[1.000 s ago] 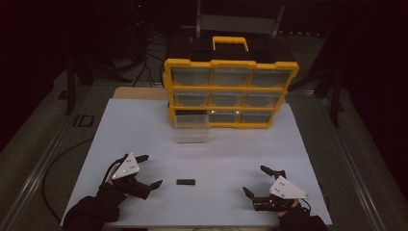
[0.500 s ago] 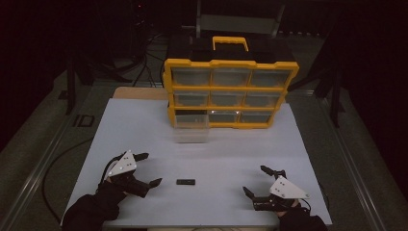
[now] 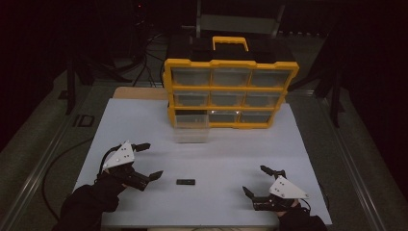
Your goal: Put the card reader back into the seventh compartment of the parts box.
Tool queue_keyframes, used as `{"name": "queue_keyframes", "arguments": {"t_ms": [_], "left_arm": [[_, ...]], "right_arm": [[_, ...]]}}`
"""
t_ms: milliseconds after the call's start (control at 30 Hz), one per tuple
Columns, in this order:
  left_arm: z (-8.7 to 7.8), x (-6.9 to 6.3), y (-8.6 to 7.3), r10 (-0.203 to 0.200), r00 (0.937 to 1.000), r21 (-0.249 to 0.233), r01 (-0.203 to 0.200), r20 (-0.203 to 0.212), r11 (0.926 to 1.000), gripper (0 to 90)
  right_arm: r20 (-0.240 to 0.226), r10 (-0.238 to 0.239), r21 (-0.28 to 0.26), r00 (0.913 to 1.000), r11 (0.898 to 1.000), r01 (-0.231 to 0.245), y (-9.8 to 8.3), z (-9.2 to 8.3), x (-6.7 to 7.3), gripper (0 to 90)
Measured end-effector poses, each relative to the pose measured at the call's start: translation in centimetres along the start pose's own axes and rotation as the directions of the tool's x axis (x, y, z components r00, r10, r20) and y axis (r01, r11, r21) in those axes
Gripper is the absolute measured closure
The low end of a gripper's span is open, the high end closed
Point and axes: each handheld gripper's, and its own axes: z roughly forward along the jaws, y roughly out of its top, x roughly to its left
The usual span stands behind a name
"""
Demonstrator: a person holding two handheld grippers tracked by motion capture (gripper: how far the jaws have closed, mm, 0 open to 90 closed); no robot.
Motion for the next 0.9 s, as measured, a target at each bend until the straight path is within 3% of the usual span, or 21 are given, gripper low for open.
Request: {"name": "queue_keyframes", "arguments": {"t_ms": [500, 900], "left_arm": [[0.2, -0.1, 4.0, 0.075, 0.9954, -0.025, -0.073, 0.060, 0.9970, 0.0], [1.9, -0.8, 6.1, 0.126, 0.9831, -0.033, -0.122, 0.133, 0.9919, 0.0]], "right_arm": [[0.002, 0.007, -0.002, 1.0000, 1.000, -0.007, 0.0, -0.1, 0.0, 8.9], [0.003, 0.000, -0.002, 1.0000, 1.000, 0.000, 0.0, -0.1, -0.1, 8.9]]}}
